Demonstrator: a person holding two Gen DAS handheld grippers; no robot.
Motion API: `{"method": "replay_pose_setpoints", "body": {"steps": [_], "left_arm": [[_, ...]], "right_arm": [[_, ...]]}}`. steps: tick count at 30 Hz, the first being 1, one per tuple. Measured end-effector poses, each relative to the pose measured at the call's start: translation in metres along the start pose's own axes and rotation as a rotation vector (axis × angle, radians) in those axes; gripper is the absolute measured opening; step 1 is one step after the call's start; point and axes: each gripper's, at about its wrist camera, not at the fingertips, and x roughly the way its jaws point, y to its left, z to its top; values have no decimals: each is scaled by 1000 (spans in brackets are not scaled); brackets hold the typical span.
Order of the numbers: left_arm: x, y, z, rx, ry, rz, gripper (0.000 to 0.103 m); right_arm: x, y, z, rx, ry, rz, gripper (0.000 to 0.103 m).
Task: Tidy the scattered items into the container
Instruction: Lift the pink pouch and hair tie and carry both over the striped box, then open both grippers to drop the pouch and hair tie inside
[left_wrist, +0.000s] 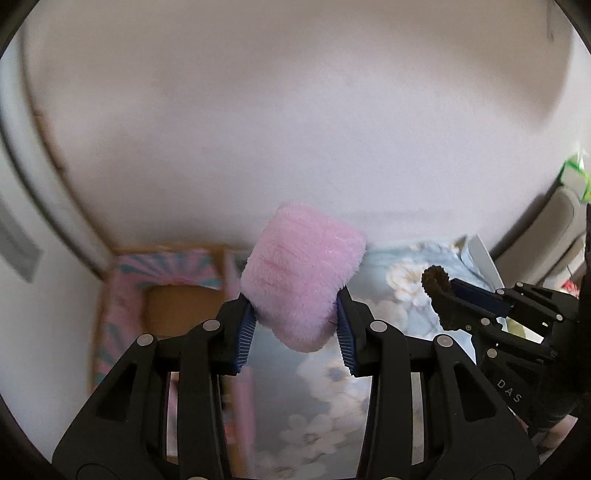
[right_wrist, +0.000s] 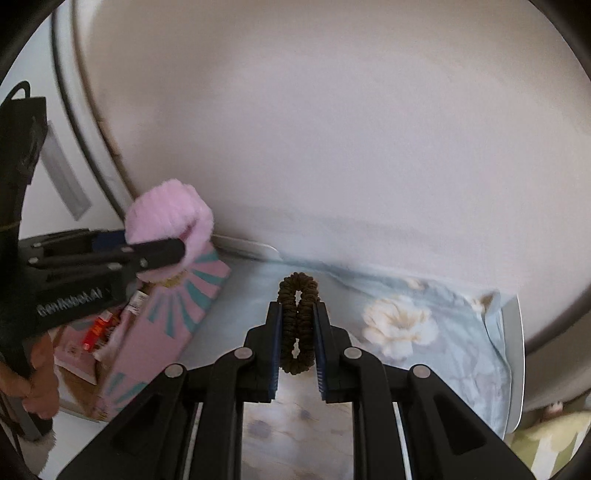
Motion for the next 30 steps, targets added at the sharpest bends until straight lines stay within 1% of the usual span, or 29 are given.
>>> {"method": "replay_pose_setpoints", "body": {"steps": [3,6,9,12,15,17,22,26,28,30], "left_arm": [[-36,39,2,-28,-32,50,36],[-52,69,-8,-60,-28,107,36],[-57,101,-27,-109,-2,156,36],[-54,132,-50,-178,45,167,36],[-49,151,-67,-211,85,193,36],[-45,159,-78,-224,110,198,36],[-29,169,-100,-246,164,193,36],[-17,171,-107,-252,186,174,36],[-13,173,-108,-247,190,170,36],[-8,161,-105,-240,189,170,38]], "right_arm": [[-6,25,16,-48,-23,31,15],[-5,54,31,-92,-36,80,15],[4,87,43,-135,-28,149,15],[18,123,47,-191,-14,212,15],[40,155,45,-219,25,300,15],[54,174,42,-236,59,329,15],[85,207,29,-269,138,343,15],[97,214,26,-294,161,327,15],[100,212,25,-292,164,318,15],[107,207,24,-284,170,310,15]]}}
